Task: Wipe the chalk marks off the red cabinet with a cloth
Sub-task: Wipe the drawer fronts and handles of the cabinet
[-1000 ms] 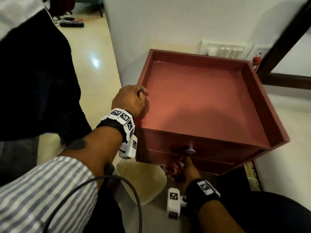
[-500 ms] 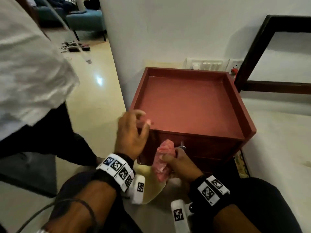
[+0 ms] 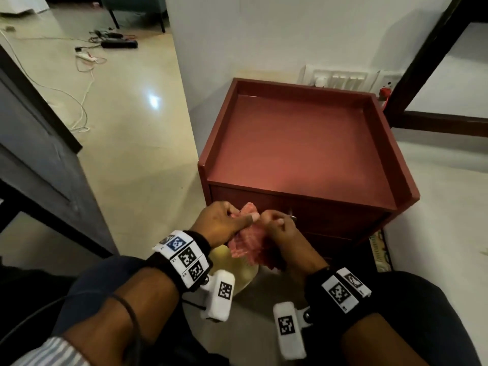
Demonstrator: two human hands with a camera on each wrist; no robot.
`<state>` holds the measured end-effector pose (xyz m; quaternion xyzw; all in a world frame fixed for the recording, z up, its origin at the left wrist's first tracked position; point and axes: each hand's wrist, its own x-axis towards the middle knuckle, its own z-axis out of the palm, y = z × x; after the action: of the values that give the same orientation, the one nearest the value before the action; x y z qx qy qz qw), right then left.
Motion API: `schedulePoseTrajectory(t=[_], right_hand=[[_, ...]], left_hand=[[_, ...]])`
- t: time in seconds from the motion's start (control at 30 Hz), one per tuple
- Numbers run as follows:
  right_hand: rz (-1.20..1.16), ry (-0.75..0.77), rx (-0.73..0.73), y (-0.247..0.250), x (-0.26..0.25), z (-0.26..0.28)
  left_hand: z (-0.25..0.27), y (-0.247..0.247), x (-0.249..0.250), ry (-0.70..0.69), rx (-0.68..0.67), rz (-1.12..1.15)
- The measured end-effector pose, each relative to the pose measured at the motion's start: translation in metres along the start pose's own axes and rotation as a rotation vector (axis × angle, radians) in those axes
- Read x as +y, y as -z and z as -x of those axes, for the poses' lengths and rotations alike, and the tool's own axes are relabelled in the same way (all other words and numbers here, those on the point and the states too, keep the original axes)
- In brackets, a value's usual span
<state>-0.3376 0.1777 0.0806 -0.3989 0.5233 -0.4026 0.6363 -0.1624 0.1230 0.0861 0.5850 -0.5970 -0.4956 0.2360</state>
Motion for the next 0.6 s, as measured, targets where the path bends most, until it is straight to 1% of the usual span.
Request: schedulePoseTrajectory(t=[0.03,0.07,0.13,0.2,0.23,0.3,0.37,0.43,0.47,0.53,0.6], right_hand=[[0.075,-0.006,-0.017,-0.002,0.004,-0.006],[0.112,0.01,-0.05,-0.005,0.01,-0.011],[0.106,-0.003,-0.118,-0.011,0.028,-0.022],[0.099,-0.09,-0.07,-0.014,0.052,-0.037],[0.073,-0.162,-0.035,-0.017,0.076,-0.052],[0.073,-0.293,0.084,-0.008,0.102,-0.061],[0.17,-0.479,0.147,-0.006,0.136,-0.086],[0.254,-0.609,0.176,-0.006,0.16,-0.109],[0.281,-0.649,0.186,-0.008,0.175,-0.124],[0.305,-0.693,0.227,-0.017,0.196,-0.148],[0.315,-0.69,0.193,-0.03,0.21,-0.166]], left_hand=[[-0.003,0.003,-0.001,0.032,0.001,-0.046],[-0.006,0.007,-0.002,0.054,-0.034,-0.088],[-0.015,0.017,-0.008,0.117,-0.123,-0.196],[-0.029,0.028,-0.016,0.179,-0.207,-0.295],[-0.04,0.036,-0.033,0.225,-0.228,-0.305],[-0.049,0.041,-0.044,0.252,-0.247,-0.314],[-0.06,0.046,-0.068,0.299,-0.233,-0.327],[-0.069,0.048,-0.086,0.341,-0.304,-0.455],[-0.073,0.048,-0.094,0.344,-0.352,-0.515],[-0.081,0.046,-0.099,0.298,-0.375,-0.56],[-0.086,0.043,-0.096,0.266,-0.407,-0.617]])
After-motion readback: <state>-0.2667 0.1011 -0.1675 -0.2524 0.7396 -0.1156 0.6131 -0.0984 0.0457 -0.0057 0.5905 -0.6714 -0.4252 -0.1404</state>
